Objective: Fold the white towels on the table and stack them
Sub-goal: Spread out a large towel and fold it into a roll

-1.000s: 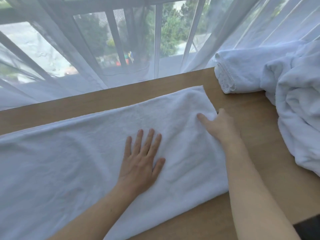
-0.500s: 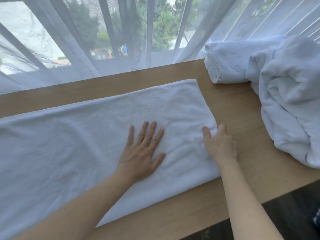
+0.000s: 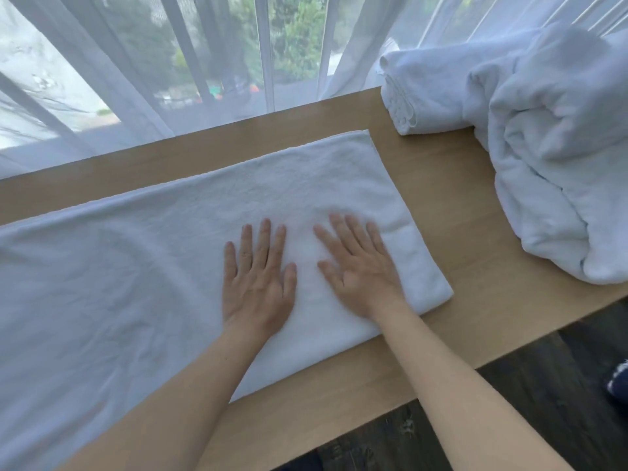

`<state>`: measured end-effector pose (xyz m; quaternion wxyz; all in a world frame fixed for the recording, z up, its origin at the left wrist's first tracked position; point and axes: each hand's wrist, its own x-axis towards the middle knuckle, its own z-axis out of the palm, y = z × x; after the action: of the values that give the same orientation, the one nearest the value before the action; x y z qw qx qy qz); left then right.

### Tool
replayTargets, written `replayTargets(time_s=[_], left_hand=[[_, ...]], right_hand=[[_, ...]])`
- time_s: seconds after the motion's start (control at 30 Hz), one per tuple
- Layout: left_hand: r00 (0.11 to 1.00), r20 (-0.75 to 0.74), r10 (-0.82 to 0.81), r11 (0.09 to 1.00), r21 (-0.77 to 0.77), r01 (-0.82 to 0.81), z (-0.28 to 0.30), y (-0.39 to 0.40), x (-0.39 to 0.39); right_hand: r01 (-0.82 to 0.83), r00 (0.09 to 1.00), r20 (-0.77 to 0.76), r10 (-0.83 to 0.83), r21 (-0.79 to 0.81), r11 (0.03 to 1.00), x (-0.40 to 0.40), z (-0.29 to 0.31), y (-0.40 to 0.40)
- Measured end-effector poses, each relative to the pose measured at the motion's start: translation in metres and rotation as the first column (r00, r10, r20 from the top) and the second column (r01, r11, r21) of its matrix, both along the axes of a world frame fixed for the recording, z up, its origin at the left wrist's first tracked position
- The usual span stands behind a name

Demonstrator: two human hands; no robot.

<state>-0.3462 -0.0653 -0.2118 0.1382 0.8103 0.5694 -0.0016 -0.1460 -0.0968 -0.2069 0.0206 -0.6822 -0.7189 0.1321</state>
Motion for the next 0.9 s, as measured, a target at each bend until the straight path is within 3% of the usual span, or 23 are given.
replayTargets(time_s=[0.07, 0.13, 0.2, 0.27, 0.33, 0.43, 0.5, 0.67, 0.73, 0.8, 0.87, 0.9], left_hand=[[0.999, 0.0, 0.048, 0.999, -0.004, -0.048, 0.0, 0.001, 0.001], [0.999, 0.013, 0.039, 0.999, -0.023, -0.038, 0.002, 0.002, 0.001], [0.999, 0.021, 0.044, 0.999, -0.03, -0.043, 0.002, 0.005, -0.001], [0.986, 0.062, 0.155, 0.987, -0.054, -0.152, 0.001, 0.018, 0.003], [0.952, 0.11, 0.287, 0.957, -0.069, -0.281, 0.0, 0.039, 0.014], [0.961, 0.056, 0.271, 0.963, -0.032, -0.269, -0.003, 0.061, 0.026], [0.971, 0.031, 0.239, 0.971, 0.001, -0.239, -0.006, 0.063, 0.025], [0.967, 0.011, 0.253, 0.967, 0.024, -0.254, -0.008, 0.061, 0.027], [0.965, 0.021, 0.261, 0.965, 0.018, -0.261, -0.007, 0.063, 0.027], [0.965, 0.017, 0.263, 0.965, 0.02, -0.263, -0.008, 0.06, 0.025], [0.964, 0.019, 0.265, 0.964, 0.03, -0.266, -0.009, 0.061, 0.025], [0.964, 0.023, 0.264, 0.964, 0.025, -0.264, -0.009, 0.061, 0.025]], right_hand=[[0.212, 0.975, 0.077, -0.208, -0.051, 0.976, 0.037, -0.004, 0.018], [0.439, 0.898, 0.098, -0.43, -0.1, 0.893, 0.067, 0.001, 0.03], [0.551, 0.831, 0.119, -0.544, -0.035, 0.834, 0.068, 0.006, 0.035], [0.455, 0.886, 0.062, -0.46, 0.078, 0.887, 0.042, 0.01, 0.04], [0.214, 0.977, -0.024, -0.212, 0.127, 0.969, 0.002, 0.01, 0.049], [-0.051, 0.998, -0.023, 0.051, 0.03, 0.998, -0.027, 0.003, 0.072], [0.0, 1.0, 0.009, 0.0, 0.0, 1.0, -0.007, -0.005, 0.091], [0.393, 0.919, 0.042, -0.391, -0.053, 0.918, 0.056, -0.004, 0.145], [0.451, 0.887, 0.098, -0.451, 0.031, 0.892, 0.04, -0.001, 0.144], [0.297, 0.953, 0.02, -0.301, 0.114, 0.948, 0.01, 0.0, 0.122], [0.023, 1.0, 0.009, -0.024, 0.064, 0.998, -0.005, -0.002, 0.1], [-0.017, 1.0, 0.023, 0.016, 0.031, 0.999, 0.005, -0.005, 0.1]])
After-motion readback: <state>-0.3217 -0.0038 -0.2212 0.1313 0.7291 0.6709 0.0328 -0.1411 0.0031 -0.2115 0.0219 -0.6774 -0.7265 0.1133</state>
